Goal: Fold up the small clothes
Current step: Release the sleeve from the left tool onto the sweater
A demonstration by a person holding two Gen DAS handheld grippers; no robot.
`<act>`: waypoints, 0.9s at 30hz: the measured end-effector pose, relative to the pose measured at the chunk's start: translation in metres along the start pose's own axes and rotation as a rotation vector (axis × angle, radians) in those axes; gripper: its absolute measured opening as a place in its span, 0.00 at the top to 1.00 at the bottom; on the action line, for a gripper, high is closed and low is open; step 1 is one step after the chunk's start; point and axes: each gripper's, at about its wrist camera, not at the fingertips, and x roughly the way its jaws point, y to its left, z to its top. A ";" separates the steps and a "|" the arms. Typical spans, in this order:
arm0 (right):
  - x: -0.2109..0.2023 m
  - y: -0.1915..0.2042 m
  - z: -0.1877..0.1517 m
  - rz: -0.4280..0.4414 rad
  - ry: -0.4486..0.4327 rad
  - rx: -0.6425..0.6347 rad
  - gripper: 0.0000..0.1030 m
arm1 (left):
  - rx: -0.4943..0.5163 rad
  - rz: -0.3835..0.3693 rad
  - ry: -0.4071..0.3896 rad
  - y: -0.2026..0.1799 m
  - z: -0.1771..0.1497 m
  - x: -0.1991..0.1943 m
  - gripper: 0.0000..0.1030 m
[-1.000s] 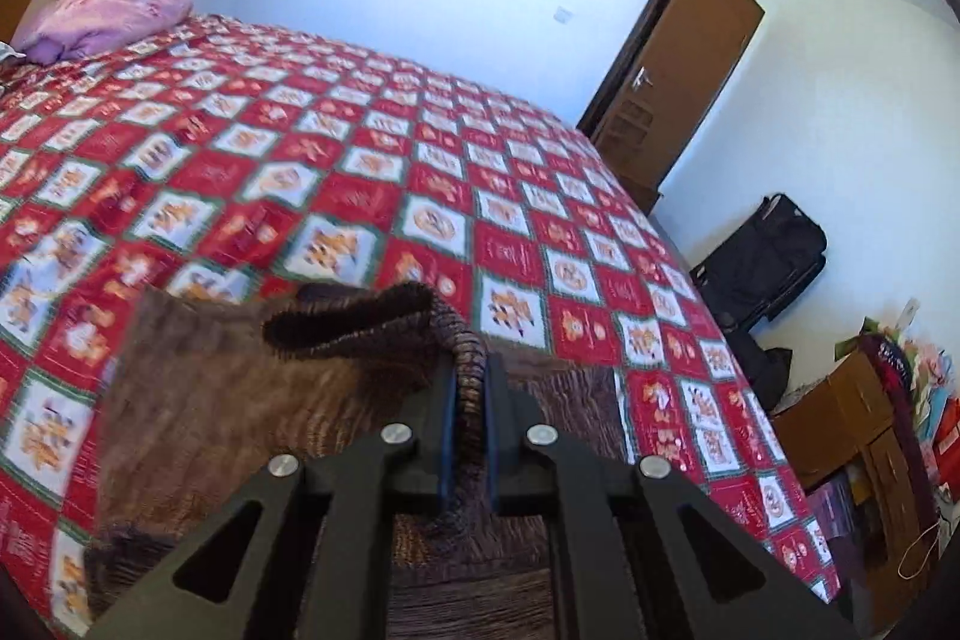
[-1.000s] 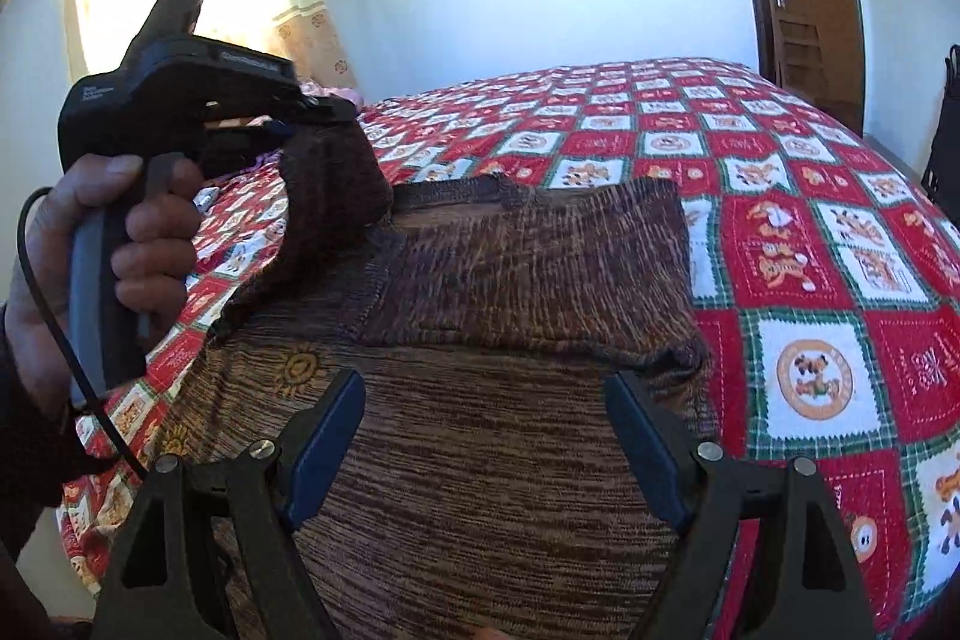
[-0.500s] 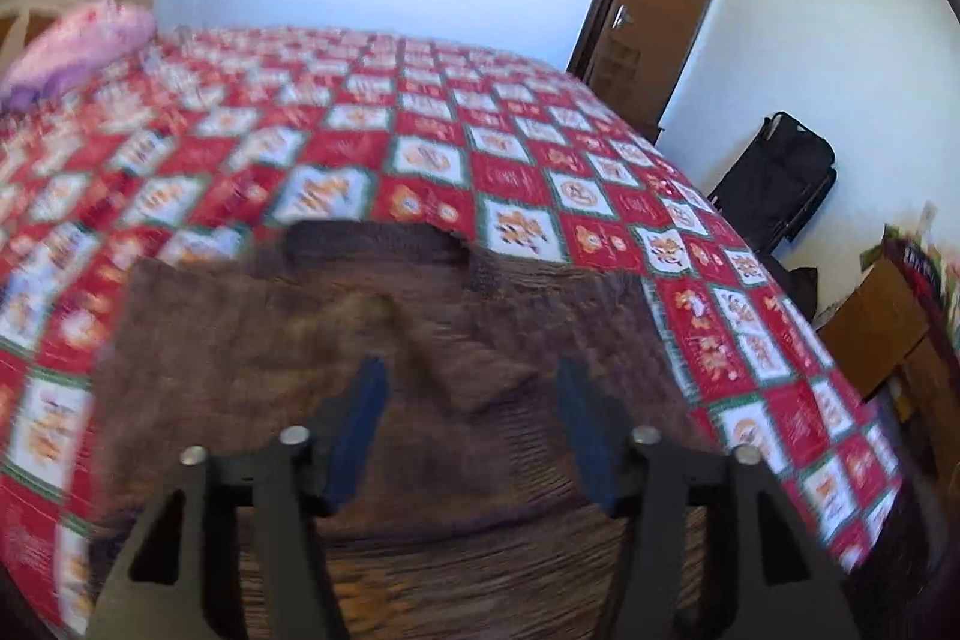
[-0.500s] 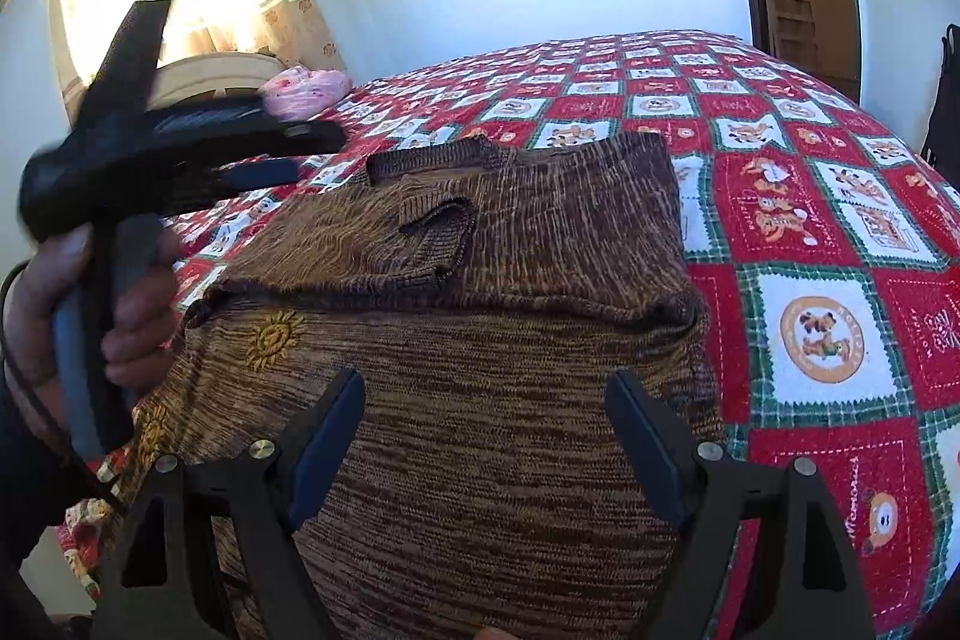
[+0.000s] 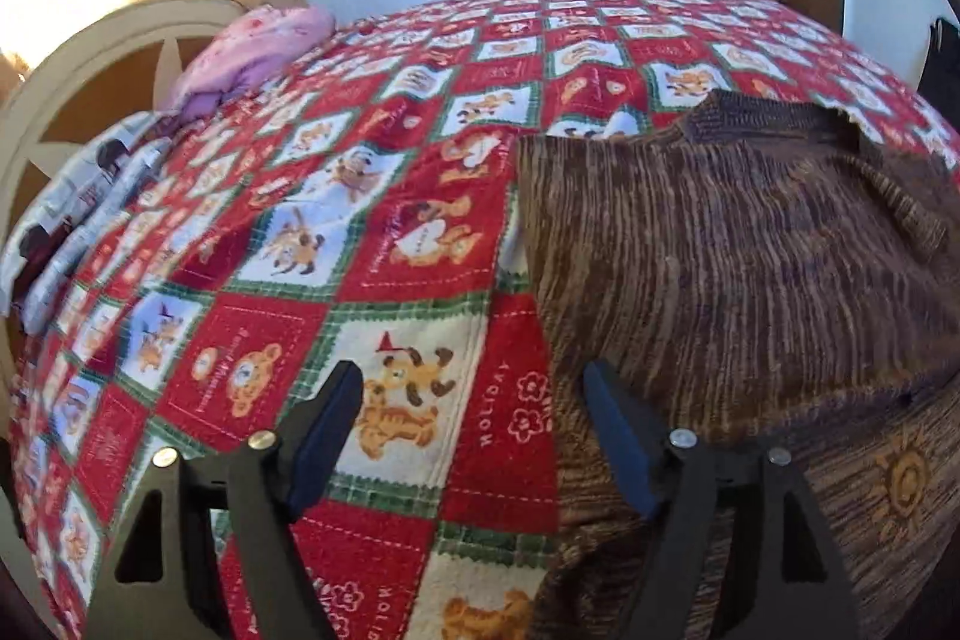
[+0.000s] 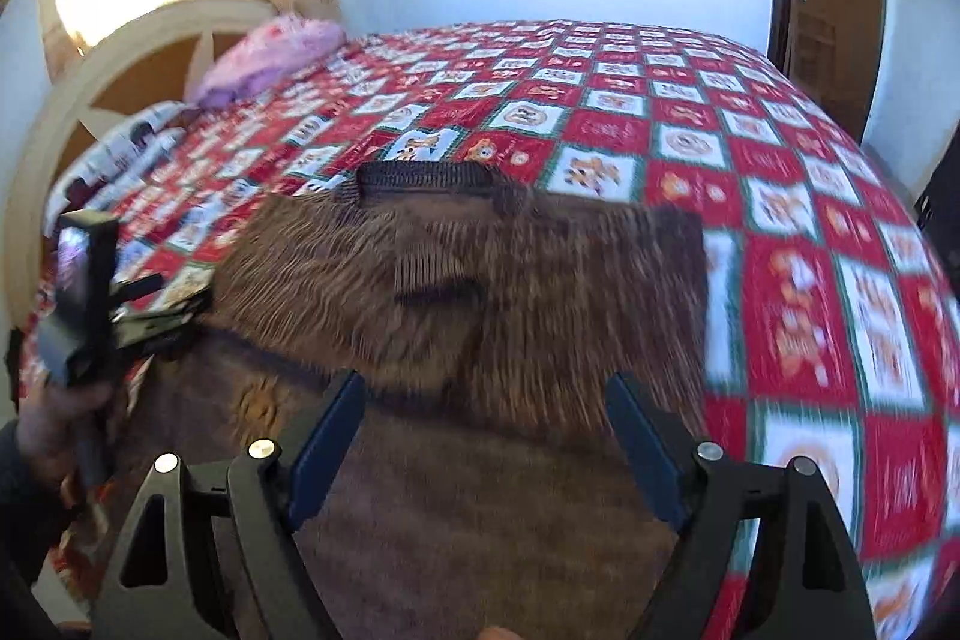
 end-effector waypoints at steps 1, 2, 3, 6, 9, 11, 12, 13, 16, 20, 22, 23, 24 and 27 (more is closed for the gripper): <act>0.009 0.006 0.008 -0.009 0.006 -0.001 0.19 | 0.018 0.015 -0.014 -0.004 -0.001 -0.001 0.23; 0.022 0.014 0.015 -0.012 0.027 -0.007 0.19 | 0.027 0.022 -0.025 -0.005 -0.004 -0.002 0.23; 0.033 0.021 0.019 -0.010 0.047 -0.021 0.19 | 0.030 0.023 -0.032 -0.005 -0.006 -0.002 0.23; 0.068 0.041 0.025 -0.044 0.089 -0.079 0.19 | 0.010 0.001 -0.032 0.000 -0.008 -0.003 0.19; 0.095 0.041 0.029 -0.122 0.128 -0.117 0.19 | -0.025 -0.020 -0.027 0.008 -0.010 0.000 0.13; 0.096 0.019 0.035 -0.187 0.106 -0.064 0.19 | -0.050 -0.028 -0.021 0.012 -0.011 0.003 0.10; 0.096 0.005 0.039 -0.220 0.104 -0.027 0.19 | -0.058 -0.033 -0.017 0.014 -0.011 0.004 0.09; 0.096 -0.012 0.042 -0.264 0.104 0.014 0.19 | -0.068 -0.037 -0.014 0.015 -0.011 0.005 0.08; 0.094 -0.053 0.046 -0.387 0.109 0.102 0.19 | -0.083 -0.047 -0.014 0.016 -0.012 0.005 0.08; 0.067 -0.056 0.042 -0.294 0.052 0.153 0.19 | -0.112 -0.079 -0.004 0.021 -0.013 0.008 0.07; 0.051 -0.034 0.037 -0.166 0.008 0.139 0.19 | -0.126 -0.095 0.002 0.024 -0.013 0.009 0.07; 0.046 -0.017 0.033 -0.085 -0.003 0.112 0.19 | -0.129 -0.097 0.003 0.024 -0.013 0.010 0.07; 0.043 -0.001 0.027 -0.002 -0.005 0.081 0.19 | -0.129 -0.096 0.002 0.024 -0.013 0.010 0.06; 0.043 0.032 0.009 0.177 0.024 0.016 0.19 | -0.125 -0.094 -0.001 0.024 -0.013 0.011 0.06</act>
